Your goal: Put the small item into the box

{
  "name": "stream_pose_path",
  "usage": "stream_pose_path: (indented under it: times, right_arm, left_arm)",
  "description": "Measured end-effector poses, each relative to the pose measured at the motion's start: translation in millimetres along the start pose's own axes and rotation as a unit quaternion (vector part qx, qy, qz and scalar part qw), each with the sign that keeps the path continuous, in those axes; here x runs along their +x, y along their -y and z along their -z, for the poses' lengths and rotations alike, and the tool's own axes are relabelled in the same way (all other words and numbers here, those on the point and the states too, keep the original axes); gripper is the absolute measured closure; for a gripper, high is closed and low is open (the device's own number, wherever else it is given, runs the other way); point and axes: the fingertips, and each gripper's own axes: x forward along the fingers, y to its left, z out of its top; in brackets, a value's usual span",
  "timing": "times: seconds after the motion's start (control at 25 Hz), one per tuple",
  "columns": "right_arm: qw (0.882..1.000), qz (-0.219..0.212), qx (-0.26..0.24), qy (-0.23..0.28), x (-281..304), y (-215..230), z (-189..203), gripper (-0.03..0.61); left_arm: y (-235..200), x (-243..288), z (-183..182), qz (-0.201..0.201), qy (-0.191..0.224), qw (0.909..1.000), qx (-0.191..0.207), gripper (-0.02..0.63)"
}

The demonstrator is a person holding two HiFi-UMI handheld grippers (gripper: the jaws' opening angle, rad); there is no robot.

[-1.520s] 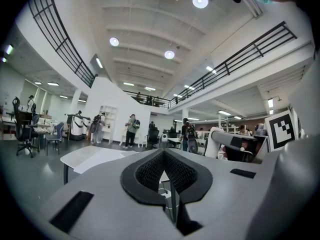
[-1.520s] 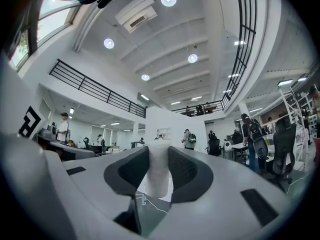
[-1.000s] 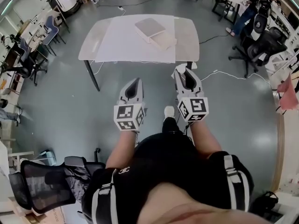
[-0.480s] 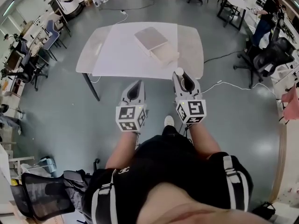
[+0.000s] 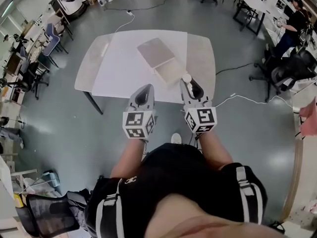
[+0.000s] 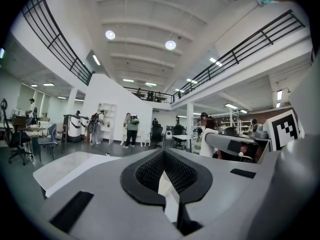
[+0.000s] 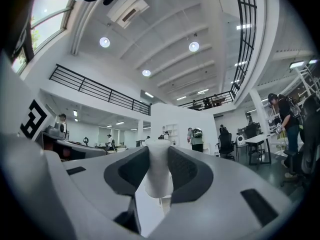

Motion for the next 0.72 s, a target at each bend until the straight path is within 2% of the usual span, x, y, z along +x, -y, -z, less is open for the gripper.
stream_pose_path:
  times: [0.36, 0.56, 0.72]
  right_arm:
    - [1.0, -0.018, 0.003, -0.013, 93, 53, 17, 0.463]
    - [0.999, -0.027, 0.006, -0.029, 132, 68, 30, 0.465]
    - [0.998, -0.037, 0.007, -0.052, 160, 64, 49, 0.464]
  left_arm:
    - [-32, 102, -12, -0.008, -0.002, 1.0, -0.004, 0.601]
    - [-48, 135, -8, -0.01, -0.015, 0.9998, -0.012, 0.601]
    - [-68, 149, -3, -0.003, -0.026, 0.9995, -0.017, 0.601]
